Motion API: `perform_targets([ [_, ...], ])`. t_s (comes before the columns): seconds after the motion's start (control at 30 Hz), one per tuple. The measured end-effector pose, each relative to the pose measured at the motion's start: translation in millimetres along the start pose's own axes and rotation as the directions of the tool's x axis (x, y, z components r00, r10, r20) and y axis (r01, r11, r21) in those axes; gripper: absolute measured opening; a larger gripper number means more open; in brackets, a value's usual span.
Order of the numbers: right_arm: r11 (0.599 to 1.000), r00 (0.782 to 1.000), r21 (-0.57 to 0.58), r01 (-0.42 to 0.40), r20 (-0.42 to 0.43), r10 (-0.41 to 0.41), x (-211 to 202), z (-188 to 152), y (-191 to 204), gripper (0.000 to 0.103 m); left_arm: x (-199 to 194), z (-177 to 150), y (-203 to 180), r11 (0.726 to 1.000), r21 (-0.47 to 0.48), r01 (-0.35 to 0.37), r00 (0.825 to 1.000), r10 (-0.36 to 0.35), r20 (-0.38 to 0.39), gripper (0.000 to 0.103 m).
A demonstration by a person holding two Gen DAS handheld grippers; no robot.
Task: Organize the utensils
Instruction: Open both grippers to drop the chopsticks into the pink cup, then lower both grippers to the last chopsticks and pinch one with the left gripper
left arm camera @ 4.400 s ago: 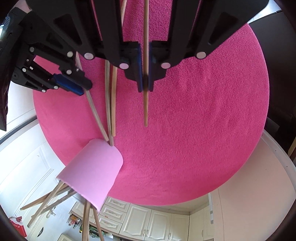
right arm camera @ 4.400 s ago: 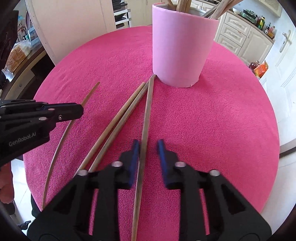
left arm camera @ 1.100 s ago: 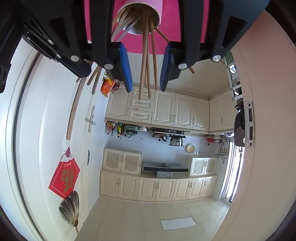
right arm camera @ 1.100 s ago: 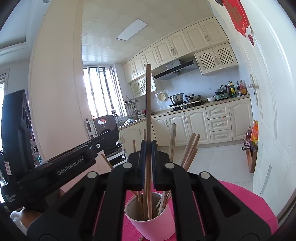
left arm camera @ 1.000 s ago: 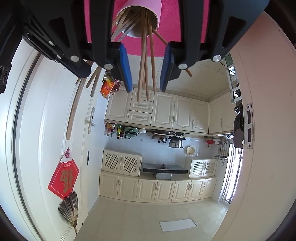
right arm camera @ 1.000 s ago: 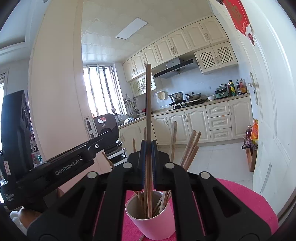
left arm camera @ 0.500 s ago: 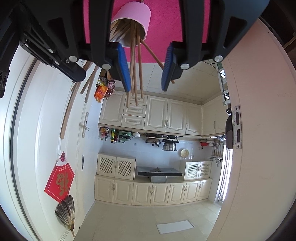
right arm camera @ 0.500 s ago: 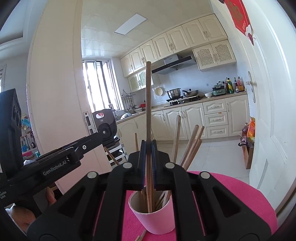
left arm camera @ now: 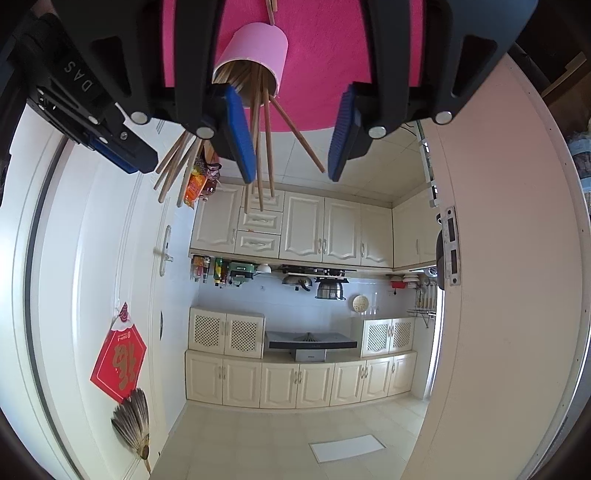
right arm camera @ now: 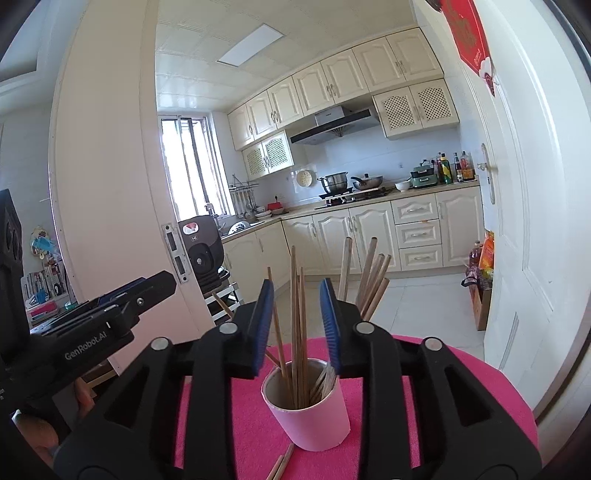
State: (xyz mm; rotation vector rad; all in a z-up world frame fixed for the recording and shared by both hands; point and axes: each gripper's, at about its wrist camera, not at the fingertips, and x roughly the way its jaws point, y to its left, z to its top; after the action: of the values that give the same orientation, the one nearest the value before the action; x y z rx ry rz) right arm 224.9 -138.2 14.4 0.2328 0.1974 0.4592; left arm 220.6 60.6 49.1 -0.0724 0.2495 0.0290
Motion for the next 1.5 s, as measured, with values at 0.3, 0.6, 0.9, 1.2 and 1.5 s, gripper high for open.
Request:
perform_targets([
  [0.3,1.000,1.000,0.002,0.016,-0.012,-0.016,-36,2,1,0.045,-39,-6,-6,1.000,0.015,-0.001,1.000,0.001,-0.015,0.042],
  [0.6,0.999,0.994,-0.019,0.031,-0.103,-0.032,-62,-21,6,0.047,-61,-31,-15,0.999,0.035,0.009,0.991,-0.004,-0.133,0.054],
  [0.9,0.999,0.955,-0.033,0.041,-0.293,-0.049,-62,-60,8,0.052,-36,-83,-6,0.999,0.035,0.012,0.888,0.005,-0.461,0.055],
  [1.2,0.997,0.856,-0.022,0.069,-0.512,-0.070,-40,-103,1,0.058,5,-159,3,0.999,0.030,0.014,0.650,0.014,-0.760,0.055],
  [1.5,0.998,0.810,-0.012,0.064,-0.583,-0.059,-32,-117,-7,0.058,22,-181,-7,0.998,0.062,0.012,0.598,0.043,-0.800,0.055],
])
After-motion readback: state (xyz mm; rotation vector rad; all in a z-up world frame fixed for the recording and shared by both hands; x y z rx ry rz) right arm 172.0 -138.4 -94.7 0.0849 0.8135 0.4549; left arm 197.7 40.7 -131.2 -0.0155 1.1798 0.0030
